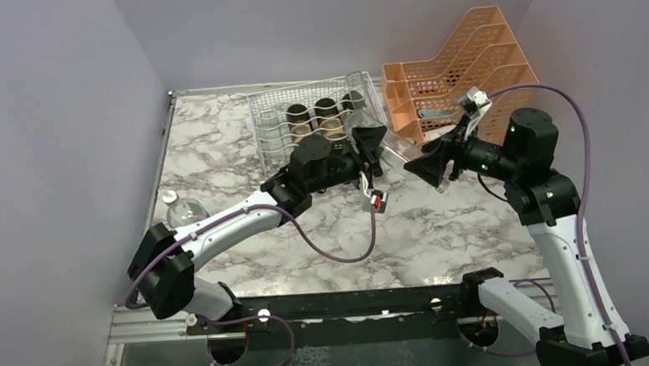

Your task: Put the wine bottle on the wine rack

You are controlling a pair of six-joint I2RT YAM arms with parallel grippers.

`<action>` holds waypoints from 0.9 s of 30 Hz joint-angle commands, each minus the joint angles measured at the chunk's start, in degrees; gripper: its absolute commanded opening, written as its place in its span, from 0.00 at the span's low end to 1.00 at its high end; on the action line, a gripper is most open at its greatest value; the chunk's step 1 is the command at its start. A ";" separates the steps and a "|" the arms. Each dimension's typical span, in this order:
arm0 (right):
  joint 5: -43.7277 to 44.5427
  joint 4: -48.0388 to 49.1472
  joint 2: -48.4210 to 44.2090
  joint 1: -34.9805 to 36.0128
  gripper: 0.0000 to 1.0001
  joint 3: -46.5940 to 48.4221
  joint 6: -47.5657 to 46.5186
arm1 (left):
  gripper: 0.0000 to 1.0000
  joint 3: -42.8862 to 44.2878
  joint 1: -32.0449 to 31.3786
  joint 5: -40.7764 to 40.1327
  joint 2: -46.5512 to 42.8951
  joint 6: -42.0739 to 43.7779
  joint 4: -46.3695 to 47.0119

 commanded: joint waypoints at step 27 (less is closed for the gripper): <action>5.65 0.87 6.17 2.70 0.76 -6.13 -0.91 | 0.00 18.07 -0.08 -1.05 4.17 12.17 -24.64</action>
